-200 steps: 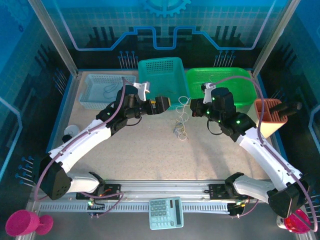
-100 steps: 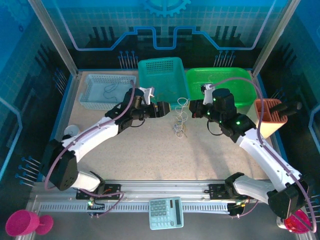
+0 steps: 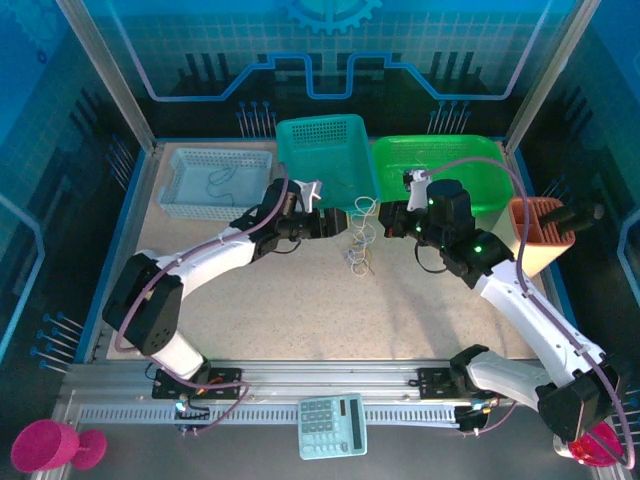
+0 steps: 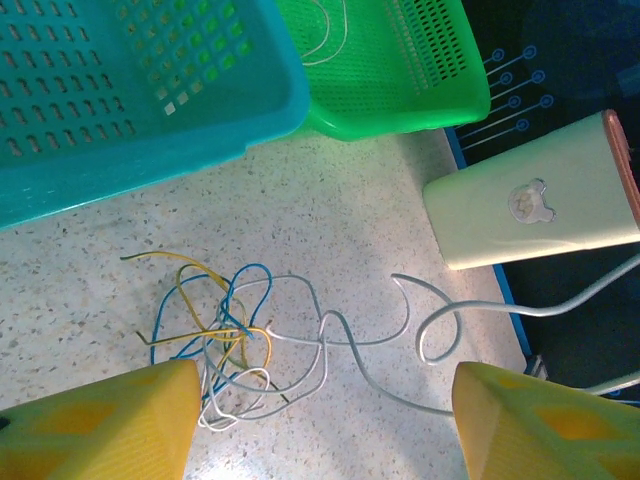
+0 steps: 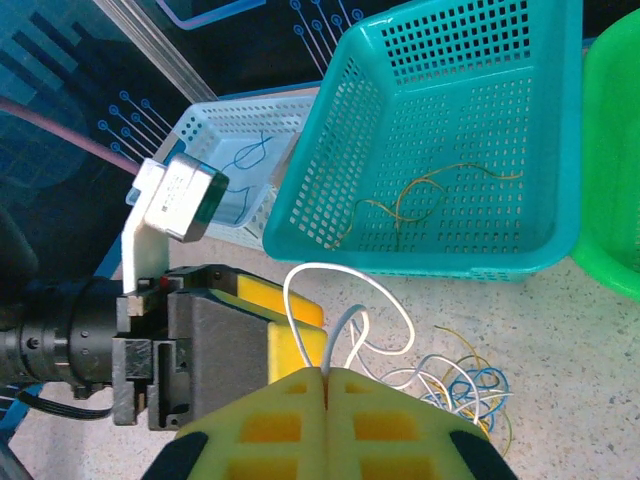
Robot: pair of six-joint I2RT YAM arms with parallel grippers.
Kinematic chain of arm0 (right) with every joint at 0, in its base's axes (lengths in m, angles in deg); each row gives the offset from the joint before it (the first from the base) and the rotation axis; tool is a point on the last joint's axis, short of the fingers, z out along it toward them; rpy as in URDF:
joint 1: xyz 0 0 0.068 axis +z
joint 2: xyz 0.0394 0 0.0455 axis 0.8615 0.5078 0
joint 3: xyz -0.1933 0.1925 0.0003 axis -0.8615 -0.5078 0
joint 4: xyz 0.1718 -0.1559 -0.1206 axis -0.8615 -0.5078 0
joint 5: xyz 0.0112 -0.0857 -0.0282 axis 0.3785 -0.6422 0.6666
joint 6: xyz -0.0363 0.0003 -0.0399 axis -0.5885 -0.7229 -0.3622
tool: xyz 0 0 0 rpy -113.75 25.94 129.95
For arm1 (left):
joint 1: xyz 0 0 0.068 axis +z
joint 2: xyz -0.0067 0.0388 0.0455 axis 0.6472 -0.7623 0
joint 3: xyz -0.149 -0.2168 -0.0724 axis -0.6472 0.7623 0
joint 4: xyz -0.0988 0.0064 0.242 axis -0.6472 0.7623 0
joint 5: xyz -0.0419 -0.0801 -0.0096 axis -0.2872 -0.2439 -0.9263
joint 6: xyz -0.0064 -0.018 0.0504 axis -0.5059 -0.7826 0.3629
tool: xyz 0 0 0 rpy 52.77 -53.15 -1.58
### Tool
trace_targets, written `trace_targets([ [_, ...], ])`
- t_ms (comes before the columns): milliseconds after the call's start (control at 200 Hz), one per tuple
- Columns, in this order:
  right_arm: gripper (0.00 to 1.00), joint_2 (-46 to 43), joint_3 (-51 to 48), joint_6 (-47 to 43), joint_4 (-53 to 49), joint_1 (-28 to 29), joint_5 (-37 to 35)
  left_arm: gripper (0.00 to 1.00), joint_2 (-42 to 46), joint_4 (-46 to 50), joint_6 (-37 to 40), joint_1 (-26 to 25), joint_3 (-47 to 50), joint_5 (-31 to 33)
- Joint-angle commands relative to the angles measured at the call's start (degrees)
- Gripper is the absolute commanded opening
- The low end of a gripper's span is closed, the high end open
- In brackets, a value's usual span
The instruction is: Untangle the cables
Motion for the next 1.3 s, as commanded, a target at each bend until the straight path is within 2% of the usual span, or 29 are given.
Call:
trace_targets([
  [0,0.0,-0.78,-0.75,0.78,1.3,-0.79,1.33,0.68,-1.19,-3.18,-0.89,-0.08,-2.36,-2.31],
  [380,0.0,-0.83,-1.18,1.27,1.73,-0.71,1.77,0.67,-4.9,-5.28,-1.29,-2.38,-4.58,-3.06],
  [520,0.0,-0.92,-1.18,1.44,1.81,-0.71,1.94,0.61,-7.13,-7.58,-2.8,-2.86,-5.2,-3.6],
  [655,0.0,-1.23,-1.37,1.35,1.57,-0.71,1.69,0.53,-9.64,-9.82,-4.62,-3.07,-6.72,-4.59],
  [760,0.0,-1.86,-1.73,1.22,1.13,-0.71,1.33,0.43,-10.48,-11.32,-5.16,-3.2,-7.64,-4.7],
  [995,0.0,-4.96,-3.62,0.74,-0.54,-1.78,-0.78,0.0,-6.89,-4.7,-0.21,-2.74,-9.48,-0.84],
  [1131,0.0,-6.44,-5.98,0.73,-0.9,-3.53,-0.95,0.0,-1.68,2.04,4.27,-2.55,-10.2,3.45],
  [1296,0.0,-6.0,-9.67,-0.08,-0.65,-4.66,-2.6,0.0,3.59,8.52,7.35,-2.49,-12.86,4.85],
])
